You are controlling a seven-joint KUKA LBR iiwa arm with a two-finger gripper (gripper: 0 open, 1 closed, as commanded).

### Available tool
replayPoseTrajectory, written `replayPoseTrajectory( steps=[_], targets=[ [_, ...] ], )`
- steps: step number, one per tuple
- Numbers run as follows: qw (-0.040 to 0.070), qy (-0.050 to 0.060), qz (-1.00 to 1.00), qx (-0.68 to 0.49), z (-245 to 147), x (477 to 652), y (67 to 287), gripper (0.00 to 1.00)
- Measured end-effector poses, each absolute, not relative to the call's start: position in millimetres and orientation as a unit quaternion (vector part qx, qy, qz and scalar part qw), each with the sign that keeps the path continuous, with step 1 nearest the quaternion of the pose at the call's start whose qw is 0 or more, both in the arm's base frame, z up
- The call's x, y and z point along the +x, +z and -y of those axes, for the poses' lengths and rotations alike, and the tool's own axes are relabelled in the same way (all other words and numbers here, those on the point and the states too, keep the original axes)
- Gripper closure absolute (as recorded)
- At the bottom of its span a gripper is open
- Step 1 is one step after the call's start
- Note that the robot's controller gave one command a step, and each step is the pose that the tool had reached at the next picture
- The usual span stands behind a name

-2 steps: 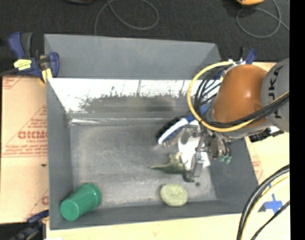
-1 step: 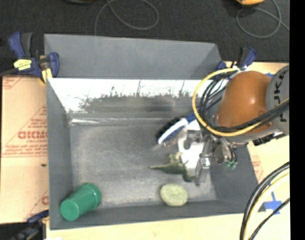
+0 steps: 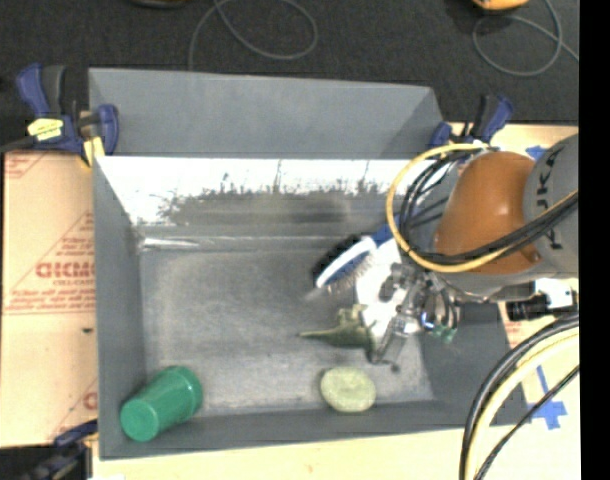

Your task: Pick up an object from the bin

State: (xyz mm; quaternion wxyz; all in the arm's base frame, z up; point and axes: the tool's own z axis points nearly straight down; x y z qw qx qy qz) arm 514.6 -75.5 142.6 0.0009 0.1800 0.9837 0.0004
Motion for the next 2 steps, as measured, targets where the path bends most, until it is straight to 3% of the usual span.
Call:
replayPoseTrajectory(
  steps=[1,2],
  targets=[
    [0.001,0.000,-0.973,0.231,68,515.2,98,0.00],
    [0.000,0.001,-0.956,0.294,72,523.1,72,1.00]
  ],
)
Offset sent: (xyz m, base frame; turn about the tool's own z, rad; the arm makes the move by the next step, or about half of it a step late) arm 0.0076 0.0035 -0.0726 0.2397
